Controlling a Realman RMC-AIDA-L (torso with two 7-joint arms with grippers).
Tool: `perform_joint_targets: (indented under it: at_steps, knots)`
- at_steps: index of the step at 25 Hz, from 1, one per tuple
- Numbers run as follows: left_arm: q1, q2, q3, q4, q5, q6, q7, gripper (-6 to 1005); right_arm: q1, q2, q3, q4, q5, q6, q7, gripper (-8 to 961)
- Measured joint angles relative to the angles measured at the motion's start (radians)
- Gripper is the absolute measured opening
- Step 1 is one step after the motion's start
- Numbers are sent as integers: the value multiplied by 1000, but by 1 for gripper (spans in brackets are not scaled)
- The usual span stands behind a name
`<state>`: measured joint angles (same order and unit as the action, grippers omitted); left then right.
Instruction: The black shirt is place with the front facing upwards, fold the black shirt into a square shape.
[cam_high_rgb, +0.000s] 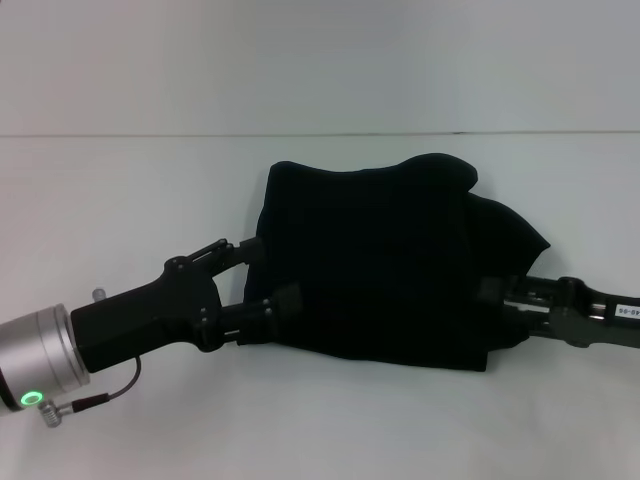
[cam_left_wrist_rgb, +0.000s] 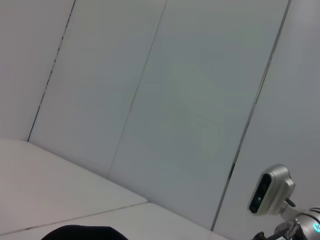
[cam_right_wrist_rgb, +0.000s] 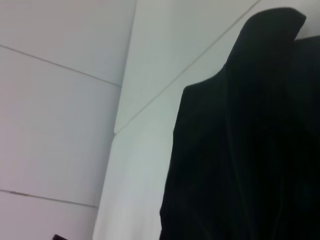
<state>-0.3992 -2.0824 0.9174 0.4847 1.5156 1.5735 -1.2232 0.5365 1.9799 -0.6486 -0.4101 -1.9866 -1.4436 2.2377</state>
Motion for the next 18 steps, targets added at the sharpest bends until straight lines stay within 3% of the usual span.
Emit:
perform_joint_targets:
  at_steps: [8, 18]
  knots:
    - [3, -1, 0, -1, 0, 3, 1, 936, -12, -6, -15, 1, 2, 5, -3, 704]
    - [5, -2, 0, 0, 0, 8, 0, 937, -23, -9, -13, -3, 3, -14, -19, 482]
